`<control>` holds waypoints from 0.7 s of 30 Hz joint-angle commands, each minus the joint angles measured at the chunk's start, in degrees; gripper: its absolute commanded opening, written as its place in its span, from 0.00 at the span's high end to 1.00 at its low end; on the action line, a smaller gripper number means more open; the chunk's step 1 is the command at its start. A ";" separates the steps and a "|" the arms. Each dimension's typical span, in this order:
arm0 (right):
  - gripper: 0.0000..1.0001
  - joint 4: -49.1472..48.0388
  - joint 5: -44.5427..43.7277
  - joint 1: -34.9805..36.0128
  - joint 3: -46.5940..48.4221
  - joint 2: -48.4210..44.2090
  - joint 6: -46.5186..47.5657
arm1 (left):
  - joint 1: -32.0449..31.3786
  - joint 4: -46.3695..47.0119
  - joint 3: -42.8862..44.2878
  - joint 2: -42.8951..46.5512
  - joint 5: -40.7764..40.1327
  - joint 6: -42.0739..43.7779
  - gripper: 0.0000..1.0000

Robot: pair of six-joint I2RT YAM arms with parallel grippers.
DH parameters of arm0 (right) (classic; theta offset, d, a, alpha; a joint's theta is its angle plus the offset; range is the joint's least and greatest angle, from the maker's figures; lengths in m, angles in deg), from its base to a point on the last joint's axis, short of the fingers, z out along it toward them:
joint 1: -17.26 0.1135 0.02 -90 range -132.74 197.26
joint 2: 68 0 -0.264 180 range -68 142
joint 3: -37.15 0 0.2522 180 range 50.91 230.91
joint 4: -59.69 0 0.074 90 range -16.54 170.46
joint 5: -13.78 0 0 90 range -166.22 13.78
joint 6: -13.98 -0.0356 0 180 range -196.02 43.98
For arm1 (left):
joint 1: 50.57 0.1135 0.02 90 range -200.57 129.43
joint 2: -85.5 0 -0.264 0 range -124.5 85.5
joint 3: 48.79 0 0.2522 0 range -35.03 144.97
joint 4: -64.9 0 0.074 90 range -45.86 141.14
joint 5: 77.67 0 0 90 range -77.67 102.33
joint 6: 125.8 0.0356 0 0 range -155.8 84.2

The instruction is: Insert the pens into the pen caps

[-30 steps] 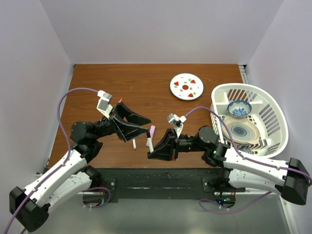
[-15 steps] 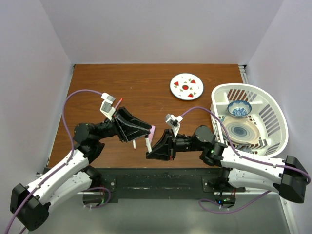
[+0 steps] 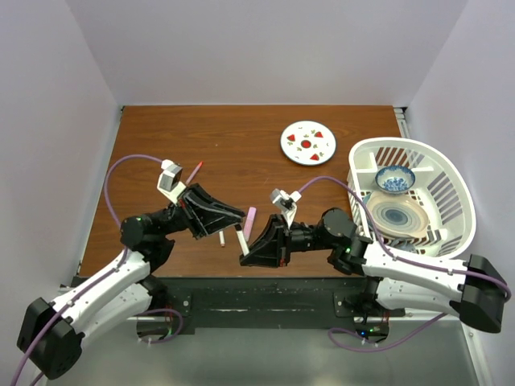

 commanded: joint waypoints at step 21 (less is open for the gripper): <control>1.00 3.23 -5.02 -0.59 17.60 2.42 12.39 | -5.24 -8.69 -3.96 2.29 10.79 -2.07 1.00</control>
